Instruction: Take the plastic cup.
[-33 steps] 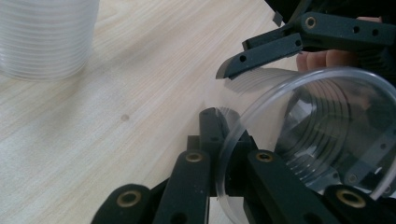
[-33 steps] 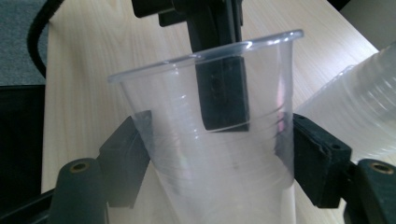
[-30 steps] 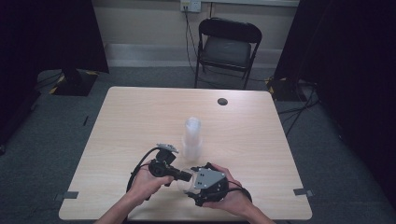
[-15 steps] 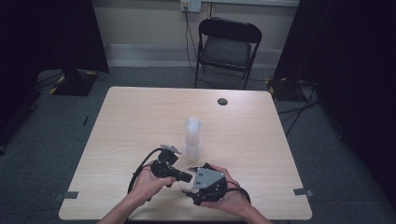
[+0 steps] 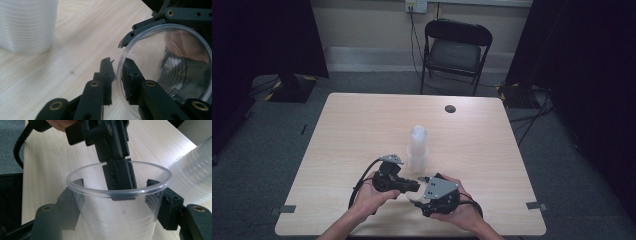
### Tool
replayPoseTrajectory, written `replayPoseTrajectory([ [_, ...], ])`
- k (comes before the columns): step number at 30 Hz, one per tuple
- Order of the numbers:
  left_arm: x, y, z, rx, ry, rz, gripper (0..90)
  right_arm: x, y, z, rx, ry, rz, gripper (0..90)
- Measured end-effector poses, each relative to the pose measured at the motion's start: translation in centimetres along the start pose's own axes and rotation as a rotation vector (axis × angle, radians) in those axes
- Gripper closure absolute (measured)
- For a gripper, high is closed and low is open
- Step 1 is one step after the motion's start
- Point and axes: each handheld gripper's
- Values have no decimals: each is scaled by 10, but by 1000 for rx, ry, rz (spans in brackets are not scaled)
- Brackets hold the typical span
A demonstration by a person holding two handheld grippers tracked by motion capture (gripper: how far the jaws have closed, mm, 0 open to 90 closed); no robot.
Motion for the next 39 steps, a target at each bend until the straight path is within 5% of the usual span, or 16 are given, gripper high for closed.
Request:
replayPoseTrajectory([
  [9, -2, 12, -3, 37, -5, 69, 593, -2, 1, 4, -19, -22, 5, 319],
  [12, -4, 19, -4, 90, -30, 93, 461, -6, 2, 7, -29, -55, 4, 318],
  [26, -8, 43, -5, 134, -68, 179, 382, -11, -1, 12, -46, -90, -3, 320],
  [33, -18, 55, -11, 132, -118, 254, 247, -13, 1, 19, -63, -109, -3, 322],
  [39, -21, 59, -19, 180, -147, 273, 198, -17, 2, 26, -82, -145, -5, 324],
])
Point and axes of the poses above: each handheld gripper's, and its own axes: y roughly backward along the jaws, x roughly out of its top, z roughly to its right, and after that the axes turned 12 degrees about z, right-handed
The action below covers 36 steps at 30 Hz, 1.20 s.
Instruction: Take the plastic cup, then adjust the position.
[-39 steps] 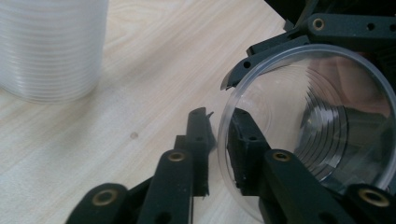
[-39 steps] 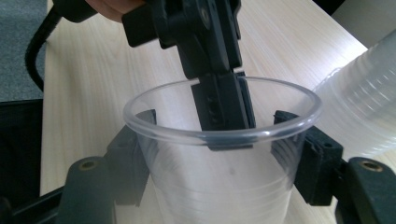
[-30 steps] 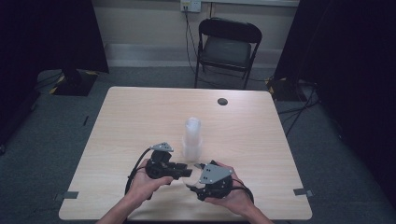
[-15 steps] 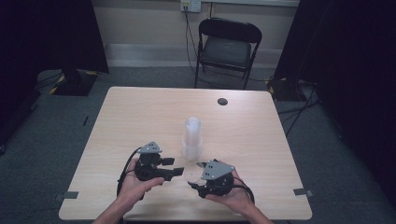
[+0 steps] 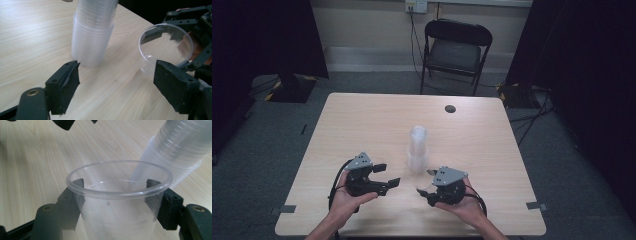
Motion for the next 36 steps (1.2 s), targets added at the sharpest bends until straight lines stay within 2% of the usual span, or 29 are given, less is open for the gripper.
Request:
replayPoseTrajectory([
  [2, -1, 0, -1, 18, -23, -6, 155, -1, 1, 4, -2, -34, 9, 324],
  [3, -2, -1, -1, 33, -50, -18, 155, -1, 1, 7, -2, -61, 21, 325],
  [6, -3, -3, -1, 56, -50, -35, 156, -2, 2, 10, -14, -73, 22, 325],
  [7, -4, -3, -3, 73, -48, -61, 158, -2, 4, 13, -20, -96, 30, 326],
  [8, -4, -3, -3, 73, -48, -61, 158, -2, 4, 13, -20, -96, 30, 326],
  [9, -5, 0, -5, 64, -74, -56, 158, -3, 6, 16, -37, -104, 36, 327],
  [10, -5, 0, -5, 64, -74, -56, 158, -3, 6, 16, -37, -104, 36, 327],
  [11, -6, 1, -7, 45, -80, -52, 158, -3, 8, 17, -47, -111, 39, 327],
  [12, -5, 4, -9, 26, -82, -47, 157, -3, 9, 19, -55, -120, 43, 327],
  [13, -5, 5, -11, 26, -82, -32, 155, -3, 12, 22, -72, -137, 51, 327],
  [15, -5, 6, -12, 75, -78, -30, 157, -4, 14, 24, -78, -148, 57, 327],
  [16, -6, 6, -13, 80, -83, -28, 157, -4, 15, 27, -86, -159, 62, 326],
  [17, -7, 6, -12, 86, -83, -24, 157, -4, 18, 31, -89, -169, 92, 326],
  [18, -7, 6, -12, 86, -83, -24, 157, -4, 18, 31, -89, -169, 92, 326],
  [20, -9, 6, -13, 94, -89, -20, 157, -3, 21, 35, -119, -173, 118, 326],
  [25, -11, 6, -14, 116, -82, -27, 159, 1, 24, 52, -164, -200, 126, 325],
  [28, -12, 7, -15, 115, -74, -31, 159, 2, 24, 58, -181, -214, 137, 326],
  [29, -12, 7, -15, 108, -70, -19, 159, 4, 24, 65, -209, -225, 141, 326],
  [30, -12, 7, -15, 108, -70, -19, 159, 4, 24, 65, -209, -225, 141, 326],
  [31, -11, 8, -15, 98, -83, -19, 159, 6, 25, 71, -223, -238, 152, 325],
  [36, -12, 7, -14, 103, -87, -24, 159, 8, 23, 83, -247, -252, 157, 325],
])
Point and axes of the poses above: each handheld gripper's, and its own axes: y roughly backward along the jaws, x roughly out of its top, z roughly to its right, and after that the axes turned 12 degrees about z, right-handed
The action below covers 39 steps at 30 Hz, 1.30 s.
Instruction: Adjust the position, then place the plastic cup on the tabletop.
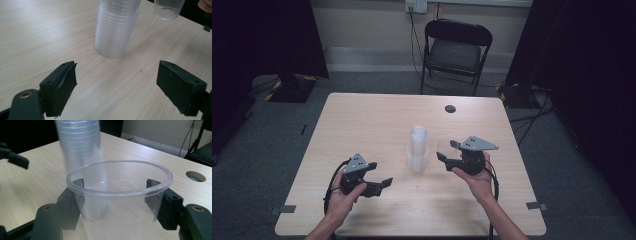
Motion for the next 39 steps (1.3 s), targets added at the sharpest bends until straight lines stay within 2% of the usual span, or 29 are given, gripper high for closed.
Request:
replayPoseTrajectory([
  [8, -2, 0, -1, 12, 14, -3, 162, 5, -13, 18, -32, -34, -10, 321],
  [9, -3, -1, -2, 8, 9, -15, 162, 6, -15, 20, -35, -35, -8, 321],
  [14, -3, -2, -3, 15, 5, -13, 167, 10, -22, 28, -55, -40, -5, 321],
  [18, -3, -3, -3, 5, 23, -1, 174, 11, -30, 35, -69, -54, -8, 317],
  [21, -3, -3, -3, 5, 10, 7, 174, 7, -36, 41, -82, -77, -19, 316],
  [34, -4, -8, -7, 27, 3, 1, 174, -4, -63, 63, -128, -129, -55, 307],
  [36, -4, -10, -7, 26, 11, 0, 175, -8, -68, 65, -136, -127, -62, 308],
  [39, -5, -11, -7, 15, 2, -6, 176, -15, -73, 68, -143, -129, -77, 307],
])
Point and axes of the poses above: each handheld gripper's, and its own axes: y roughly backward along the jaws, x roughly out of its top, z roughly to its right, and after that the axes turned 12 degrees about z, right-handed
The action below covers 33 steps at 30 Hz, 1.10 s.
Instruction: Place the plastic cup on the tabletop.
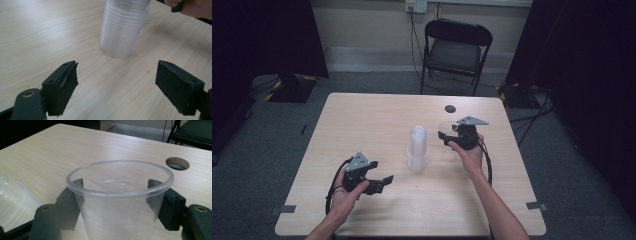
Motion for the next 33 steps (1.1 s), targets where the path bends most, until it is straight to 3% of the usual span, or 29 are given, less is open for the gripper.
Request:
replayPoseTrajectory([
  [6, 0, 0, 2, -9, -19, 7, 178, -6, -12, 6, -42, -10, -18, 298],
  [16, 0, 4, 4, -7, -29, 5, 180, -18, -24, -1, -32, 5, -26, 300],
  [27, -2, 8, 6, 2, -31, 5, 182, -26, -9, -2, -17, 13, -22, 286],
  [33, -2, 7, 6, 5, -31, 4, 182, -15, -7, 0, -14, 7, -4, 286],
])
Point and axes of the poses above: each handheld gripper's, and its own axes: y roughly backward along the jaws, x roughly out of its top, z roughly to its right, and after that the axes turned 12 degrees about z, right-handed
